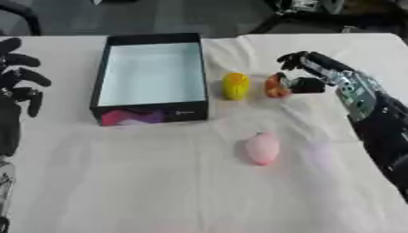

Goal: Pick up objects on the table and place them in the box.

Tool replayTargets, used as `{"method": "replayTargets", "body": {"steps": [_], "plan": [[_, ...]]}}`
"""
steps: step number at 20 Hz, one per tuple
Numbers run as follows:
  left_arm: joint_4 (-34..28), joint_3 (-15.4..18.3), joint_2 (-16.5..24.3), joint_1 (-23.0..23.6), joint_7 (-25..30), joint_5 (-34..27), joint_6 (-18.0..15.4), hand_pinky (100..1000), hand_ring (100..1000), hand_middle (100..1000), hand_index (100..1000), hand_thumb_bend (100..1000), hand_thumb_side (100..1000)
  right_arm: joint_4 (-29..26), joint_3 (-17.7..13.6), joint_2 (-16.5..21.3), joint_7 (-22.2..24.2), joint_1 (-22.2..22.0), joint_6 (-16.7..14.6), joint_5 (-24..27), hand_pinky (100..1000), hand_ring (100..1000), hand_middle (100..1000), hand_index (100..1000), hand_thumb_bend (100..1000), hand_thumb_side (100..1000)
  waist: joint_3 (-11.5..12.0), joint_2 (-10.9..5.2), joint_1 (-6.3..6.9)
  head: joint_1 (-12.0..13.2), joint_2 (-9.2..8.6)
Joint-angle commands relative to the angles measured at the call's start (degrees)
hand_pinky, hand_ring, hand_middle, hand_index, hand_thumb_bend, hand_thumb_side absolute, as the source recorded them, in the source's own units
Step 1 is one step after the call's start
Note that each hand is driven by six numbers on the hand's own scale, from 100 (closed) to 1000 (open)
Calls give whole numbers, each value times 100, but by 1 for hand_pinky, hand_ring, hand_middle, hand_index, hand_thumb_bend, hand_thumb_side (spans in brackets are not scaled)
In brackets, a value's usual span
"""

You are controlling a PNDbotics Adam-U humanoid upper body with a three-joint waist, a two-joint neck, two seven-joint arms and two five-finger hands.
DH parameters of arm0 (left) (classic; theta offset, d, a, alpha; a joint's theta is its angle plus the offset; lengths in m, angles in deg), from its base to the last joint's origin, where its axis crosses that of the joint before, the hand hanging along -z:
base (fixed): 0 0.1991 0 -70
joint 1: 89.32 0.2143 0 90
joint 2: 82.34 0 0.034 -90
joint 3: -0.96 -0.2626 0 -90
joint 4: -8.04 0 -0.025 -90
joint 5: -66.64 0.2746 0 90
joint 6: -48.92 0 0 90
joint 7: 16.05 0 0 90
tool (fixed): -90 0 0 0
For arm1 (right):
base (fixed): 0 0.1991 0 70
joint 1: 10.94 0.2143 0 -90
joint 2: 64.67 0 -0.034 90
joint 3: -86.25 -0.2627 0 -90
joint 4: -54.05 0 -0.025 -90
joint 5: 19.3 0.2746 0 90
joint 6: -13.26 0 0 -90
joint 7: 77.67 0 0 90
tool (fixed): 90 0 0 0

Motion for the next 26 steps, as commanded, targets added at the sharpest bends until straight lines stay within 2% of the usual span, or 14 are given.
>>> {"method": "replayTargets", "body": {"steps": [1,4,6,8,10,13,14,16,18,19,21,22,23,26], "plan": [[-130,-19,18,-94,16,-13,-7,100,460,550,796,100,822,-11,-6,106,28,96,53,-412,836,802,748,889,100,674,6,-21,66,-5,-11],[-133,-20,16,-95,17,-15,-9,100,460,550,796,100,822,0,8,98,134,89,34,-729,839,807,756,877,100,685,12,-20,62,0,-11],[-136,-21,15,-96,18,-16,-11,100,460,549,795,100,822,-11,9,96,195,88,7,-928,841,809,759,868,100,652,14,-19,61,6,-11],[-139,-21,13,-98,18,-16,-12,100,460,549,795,100,822,-13,14,91,259,81,-38,-1092,844,814,763,832,100,659,16,-20,60,6,-11],[-140,-21,12,-99,16,-15,-11,100,460,549,795,100,822,-11,16,89,344,77,-95,-1213,845,817,766,772,100,567,15,-20,60,8,-11],[-141,-23,12,-101,16,-15,-11,100,459,549,795,100,822,-29,10,83,438,75,-184,-1358,844,817,763,644,100,311,14,-19,61,10,-11],[-142,-23,12,-102,15,-15,-11,100,459,549,795,100,822,-47,0,82,426,75,-210,-1390,843,816,760,615,100,308,13,-19,62,12,-11],[-142,-22,13,-103,12,-15,-10,100,459,549,795,100,822,-95,-20,85,318,73,-251,-1428,838,810,748,514,100,296,9,-17,62,19,-11],[-142,-23,14,-103,11,-15,-10,100,459,549,795,100,822,-127,-24,89,176,64,-277,-1456,837,809,744,487,100,293,9,-15,61,22,-11],[-143,-23,14,-102,11,-15,-10,100,459,549,795,100,822,-163,-36,88,67,67,-294,-1451,830,798,719,368,100,272,9,-14,60,22,-11],[-145,-22,13,-104,9,-14,-11,100,459,549,795,100,822,-236,-48,93,-200,53,-317,-1414,828,793,707,333,100,263,12,-12,58,27,-11],[-146,-20,13,-104,8,-14,-12,100,459,549,795,100,822,-283,-59,93,-333,58,-327,-1376,821,777,674,266,100,374,12,-13,57,32,-11],[-147,-19,13,-104,6,-14,-13,100,459,549,795,100,822,-350,-68,99,-478,56,-338,-1311,821,777,670,266,100,237,12,-13,55,37,-11],[-150,-20,14,-102,5,-15,-16,100,459,548,795,100,821,-686,-59,158,-784,85,-389,-987,818,768,642,245,100,207,17,-16,48,43,-11]]}}
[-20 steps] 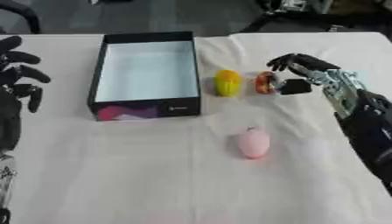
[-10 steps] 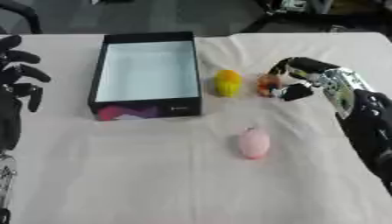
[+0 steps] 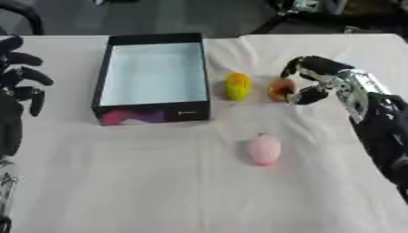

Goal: Pick up objects on the table and place them in the box.

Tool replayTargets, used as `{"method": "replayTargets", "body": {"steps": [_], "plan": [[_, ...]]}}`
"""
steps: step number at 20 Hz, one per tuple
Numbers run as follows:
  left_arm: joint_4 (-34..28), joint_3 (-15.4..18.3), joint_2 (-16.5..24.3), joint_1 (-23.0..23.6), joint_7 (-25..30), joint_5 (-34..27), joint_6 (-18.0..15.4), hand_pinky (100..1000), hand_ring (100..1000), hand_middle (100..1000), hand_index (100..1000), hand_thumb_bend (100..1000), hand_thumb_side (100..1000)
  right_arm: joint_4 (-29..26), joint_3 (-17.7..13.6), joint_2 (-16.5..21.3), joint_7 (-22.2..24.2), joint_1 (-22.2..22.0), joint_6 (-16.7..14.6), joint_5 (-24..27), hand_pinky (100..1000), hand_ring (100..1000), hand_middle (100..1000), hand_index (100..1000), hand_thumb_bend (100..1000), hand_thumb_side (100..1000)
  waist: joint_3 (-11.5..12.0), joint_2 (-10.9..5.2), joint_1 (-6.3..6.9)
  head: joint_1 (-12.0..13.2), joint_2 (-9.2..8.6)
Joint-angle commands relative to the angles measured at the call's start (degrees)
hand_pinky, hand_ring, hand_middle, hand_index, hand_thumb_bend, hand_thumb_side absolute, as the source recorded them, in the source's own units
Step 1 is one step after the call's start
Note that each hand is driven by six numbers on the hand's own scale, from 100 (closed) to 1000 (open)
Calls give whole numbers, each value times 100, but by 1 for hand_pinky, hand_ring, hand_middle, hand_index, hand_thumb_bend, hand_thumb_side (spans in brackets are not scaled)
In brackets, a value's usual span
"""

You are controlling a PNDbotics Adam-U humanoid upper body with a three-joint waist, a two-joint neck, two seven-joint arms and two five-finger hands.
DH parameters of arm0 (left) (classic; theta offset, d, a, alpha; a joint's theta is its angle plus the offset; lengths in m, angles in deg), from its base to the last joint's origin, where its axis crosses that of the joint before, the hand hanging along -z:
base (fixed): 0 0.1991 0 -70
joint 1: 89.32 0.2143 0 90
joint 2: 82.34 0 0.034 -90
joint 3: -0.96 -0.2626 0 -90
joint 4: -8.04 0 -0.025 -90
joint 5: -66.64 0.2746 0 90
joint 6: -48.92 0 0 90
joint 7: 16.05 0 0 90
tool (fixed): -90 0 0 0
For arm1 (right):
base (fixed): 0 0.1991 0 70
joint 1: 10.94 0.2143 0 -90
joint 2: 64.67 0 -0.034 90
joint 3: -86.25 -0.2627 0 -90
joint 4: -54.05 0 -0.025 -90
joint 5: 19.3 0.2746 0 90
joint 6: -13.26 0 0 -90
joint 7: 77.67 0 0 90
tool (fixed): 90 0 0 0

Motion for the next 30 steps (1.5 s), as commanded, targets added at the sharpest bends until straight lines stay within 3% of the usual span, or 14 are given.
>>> {"method": "replayTargets", "body": {"steps": [1,9,13,18,23,26,30], "plan": [[-116,5,19,-96,3,-14,-14,100,459,548,795,100,821,-481,-29,217,-271,119,-42,378,818,768,642,245,100,207,9,-18,45,19,-11],[-142,-20,-25,-159,28,-9,-23,100,458,549,795,100,817,-1666,111,495,-113,302,74,1883,815,757,615,230,100,210,147,-24,35,-79,-11],[-171,-62,-79,-262,76,-13,-25,100,458,549,795,100,813,-2001,209,517,101,420,185,2337,816,757,614,229,100,214,346,-14,33,-221,-11],[-225,-128,-167,-426,165,-31,-27,100,457,549,796,100,806,-2076,313,392,306,567,215,2575,817,756,609,227,100,223,643,8,30,-506,-11],[-310,-162,-222,-520,233,-50,-39,100,457,550,796,100,803,-1760,406,30,612,757,165,2739,822,762,614,252,100,226,820,42,21,-769,-11],[-339,-162,-237,-530,248,-60,-41,100,456,549,796,100,803,-1551,518,-234,1064,784,-21,2759,831,781,658,483,100,205,846,47,13,-857,-11],[-364,-165,-250,-541,260,-65,-43,100,456,550,796,100,803,-1409,563,-514,1606,760,-261,2537,831,786,673,643,100,198,862,44,10,-931,-11]]}}
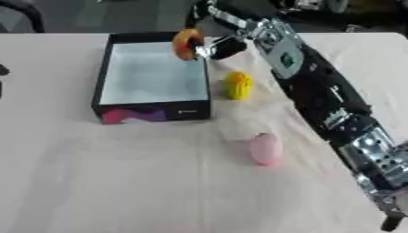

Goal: Pick up objects on the table and place them in the box.

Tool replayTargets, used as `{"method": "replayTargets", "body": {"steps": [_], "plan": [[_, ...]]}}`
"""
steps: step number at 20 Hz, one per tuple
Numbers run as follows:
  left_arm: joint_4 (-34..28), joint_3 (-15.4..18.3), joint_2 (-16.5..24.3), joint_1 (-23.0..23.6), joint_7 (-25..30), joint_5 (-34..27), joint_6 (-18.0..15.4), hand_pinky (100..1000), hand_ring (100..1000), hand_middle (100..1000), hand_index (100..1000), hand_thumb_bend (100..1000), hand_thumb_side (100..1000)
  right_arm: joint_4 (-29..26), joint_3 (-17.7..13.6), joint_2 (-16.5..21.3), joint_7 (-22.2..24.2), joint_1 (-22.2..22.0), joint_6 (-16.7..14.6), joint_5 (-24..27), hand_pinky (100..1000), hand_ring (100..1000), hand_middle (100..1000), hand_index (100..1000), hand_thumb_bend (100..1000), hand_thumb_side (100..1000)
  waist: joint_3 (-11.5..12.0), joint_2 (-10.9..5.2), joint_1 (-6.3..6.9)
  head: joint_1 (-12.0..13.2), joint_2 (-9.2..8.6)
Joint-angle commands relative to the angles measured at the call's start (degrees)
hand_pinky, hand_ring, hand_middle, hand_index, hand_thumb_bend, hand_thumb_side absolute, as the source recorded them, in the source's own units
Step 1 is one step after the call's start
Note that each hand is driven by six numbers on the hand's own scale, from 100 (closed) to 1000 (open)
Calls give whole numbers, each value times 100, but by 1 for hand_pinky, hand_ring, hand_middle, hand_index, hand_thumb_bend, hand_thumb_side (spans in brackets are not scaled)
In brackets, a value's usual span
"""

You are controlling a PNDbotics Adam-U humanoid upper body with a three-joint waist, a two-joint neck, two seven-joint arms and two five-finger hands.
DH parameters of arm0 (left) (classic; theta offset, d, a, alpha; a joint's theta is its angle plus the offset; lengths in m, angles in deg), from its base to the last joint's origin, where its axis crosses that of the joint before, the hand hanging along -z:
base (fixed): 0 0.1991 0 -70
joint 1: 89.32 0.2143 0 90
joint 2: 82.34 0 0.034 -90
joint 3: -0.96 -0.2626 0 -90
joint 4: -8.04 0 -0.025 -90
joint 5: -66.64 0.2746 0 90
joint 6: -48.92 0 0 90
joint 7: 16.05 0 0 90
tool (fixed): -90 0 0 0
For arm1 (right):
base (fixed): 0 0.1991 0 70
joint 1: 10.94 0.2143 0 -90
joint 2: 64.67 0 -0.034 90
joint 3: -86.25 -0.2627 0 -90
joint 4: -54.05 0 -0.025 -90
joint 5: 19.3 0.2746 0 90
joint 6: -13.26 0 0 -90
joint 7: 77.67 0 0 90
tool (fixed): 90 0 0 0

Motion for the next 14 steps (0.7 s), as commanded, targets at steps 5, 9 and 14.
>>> {"method": "replayTargets", "body": {"steps": [5,9,14], "plan": [[-146,-18,4,-86,40,-20,-13,100,456,549,796,100,803,86,-127,-81,-300,67,-12,-649,822,774,660,792,100,366,-13,3,-1,-71,-11],[-139,-18,13,-81,40,-18,-11,100,456,549,796,100,803,106,-122,-35,-926,22,277,-1039,821,777,678,891,100,623,-31,2,-3,-52,-11],[-133,5,41,-55,21,-5,-12,100,456,549,796,100,803,-6,-152,74,-1130,-84,366,-1026,828,789,697,909,100,566,-99,-12,-6,-11,-11]]}}
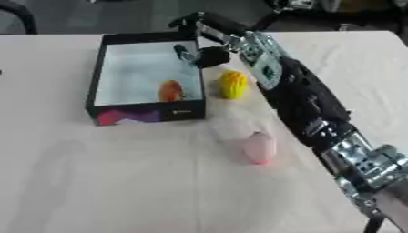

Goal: Pick up objects on the table and place them in the box.

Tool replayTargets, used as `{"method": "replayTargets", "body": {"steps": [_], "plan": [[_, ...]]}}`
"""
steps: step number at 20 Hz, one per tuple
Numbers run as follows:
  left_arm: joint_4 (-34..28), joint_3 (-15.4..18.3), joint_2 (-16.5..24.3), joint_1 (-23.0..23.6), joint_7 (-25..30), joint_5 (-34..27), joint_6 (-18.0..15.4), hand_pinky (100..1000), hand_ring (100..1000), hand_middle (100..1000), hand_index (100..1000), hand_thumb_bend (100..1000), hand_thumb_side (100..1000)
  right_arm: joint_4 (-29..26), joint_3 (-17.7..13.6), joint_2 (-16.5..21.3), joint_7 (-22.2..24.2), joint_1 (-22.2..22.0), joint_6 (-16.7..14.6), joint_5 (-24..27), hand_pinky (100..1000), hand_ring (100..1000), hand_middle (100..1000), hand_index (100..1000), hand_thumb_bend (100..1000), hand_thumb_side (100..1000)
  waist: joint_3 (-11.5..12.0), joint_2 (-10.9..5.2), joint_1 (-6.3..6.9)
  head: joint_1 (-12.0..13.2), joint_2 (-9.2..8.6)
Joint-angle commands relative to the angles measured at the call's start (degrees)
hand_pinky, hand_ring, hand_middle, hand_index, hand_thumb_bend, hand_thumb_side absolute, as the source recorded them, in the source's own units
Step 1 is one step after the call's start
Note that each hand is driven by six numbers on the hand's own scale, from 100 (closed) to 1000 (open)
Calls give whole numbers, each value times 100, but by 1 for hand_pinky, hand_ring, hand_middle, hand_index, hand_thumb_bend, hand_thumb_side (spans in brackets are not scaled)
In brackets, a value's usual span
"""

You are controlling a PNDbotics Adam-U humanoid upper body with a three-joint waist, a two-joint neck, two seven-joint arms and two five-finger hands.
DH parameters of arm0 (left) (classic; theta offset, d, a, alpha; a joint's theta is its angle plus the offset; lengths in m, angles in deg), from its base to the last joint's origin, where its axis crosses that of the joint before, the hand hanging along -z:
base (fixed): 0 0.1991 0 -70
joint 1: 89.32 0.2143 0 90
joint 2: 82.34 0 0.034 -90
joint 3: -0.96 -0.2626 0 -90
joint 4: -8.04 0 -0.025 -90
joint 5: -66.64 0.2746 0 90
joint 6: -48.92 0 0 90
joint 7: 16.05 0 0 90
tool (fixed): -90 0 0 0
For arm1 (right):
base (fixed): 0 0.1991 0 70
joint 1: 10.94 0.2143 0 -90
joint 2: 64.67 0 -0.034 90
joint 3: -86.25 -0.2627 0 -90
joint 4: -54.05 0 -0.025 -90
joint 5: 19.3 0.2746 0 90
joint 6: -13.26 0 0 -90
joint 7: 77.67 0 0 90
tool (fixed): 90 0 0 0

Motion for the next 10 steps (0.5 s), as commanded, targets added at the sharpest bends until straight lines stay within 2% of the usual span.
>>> {"method": "replayTargets", "body": {"steps": [1,5,10], "plan": [[-107,23,52,-44,-21,14,-8,100,456,549,796,100,803,-204,-110,284,-92,16,30,53,830,791,701,912,100,561,-41,-18,-7,63,-11],[-89,61,106,8,-60,39,-11,100,456,549,796,100,805,-601,-284,544,12,-285,127,488,833,797,700,909,100,558,-167,-43,-21,219,-11],[-57,118,196,92,-128,81,-9,100,456,549,796,100,806,-1269,-414,778,496,-805,307,1018,842,810,715,911,100,588,-337,-85,-33,493,-11]]}}
